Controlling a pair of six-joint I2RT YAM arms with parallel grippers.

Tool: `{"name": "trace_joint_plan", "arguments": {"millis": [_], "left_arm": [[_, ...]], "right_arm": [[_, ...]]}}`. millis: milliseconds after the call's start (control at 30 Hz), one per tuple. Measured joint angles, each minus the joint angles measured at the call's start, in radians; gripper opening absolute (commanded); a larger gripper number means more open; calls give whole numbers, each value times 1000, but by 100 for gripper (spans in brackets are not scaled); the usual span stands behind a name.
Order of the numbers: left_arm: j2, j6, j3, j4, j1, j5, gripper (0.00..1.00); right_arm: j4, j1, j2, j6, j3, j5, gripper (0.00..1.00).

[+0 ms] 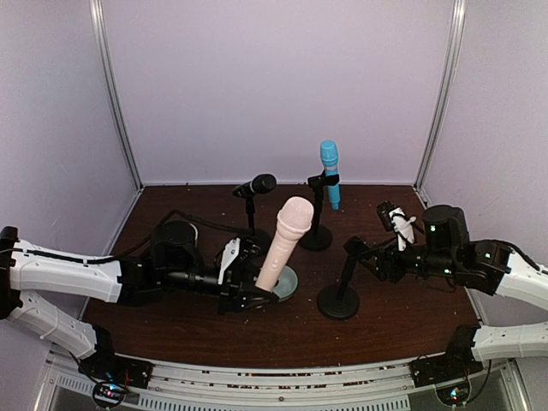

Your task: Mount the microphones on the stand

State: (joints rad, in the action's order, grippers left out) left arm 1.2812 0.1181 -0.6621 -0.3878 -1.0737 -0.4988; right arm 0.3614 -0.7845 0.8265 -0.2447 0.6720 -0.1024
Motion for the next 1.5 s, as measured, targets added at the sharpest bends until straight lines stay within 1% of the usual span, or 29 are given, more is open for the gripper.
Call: {"name": "trace_joint_plan", "arguments": {"millis": [233, 533, 767, 967, 1200, 1500], "left_arm": [[0, 4, 0, 0, 0, -2, 2], [4, 4, 0, 0, 0, -3, 2], [21, 4, 0, 1, 0, -3, 2], [23, 4, 0, 2, 0, -3, 2], [32, 4, -4, 3, 0, -4, 2], [34, 3, -8, 12, 0, -3, 2]], "right_arm": [[-18, 0, 7, 27, 8, -67, 31], [-28, 1, -33, 40, -3, -149, 19], [-38, 1, -35, 47, -9, -194, 12], [-44, 1, -43, 60, -16, -233, 9], [-63, 1, -62, 63, -36, -254, 0], [-107, 0, -114, 61, -91, -333, 0]]}}
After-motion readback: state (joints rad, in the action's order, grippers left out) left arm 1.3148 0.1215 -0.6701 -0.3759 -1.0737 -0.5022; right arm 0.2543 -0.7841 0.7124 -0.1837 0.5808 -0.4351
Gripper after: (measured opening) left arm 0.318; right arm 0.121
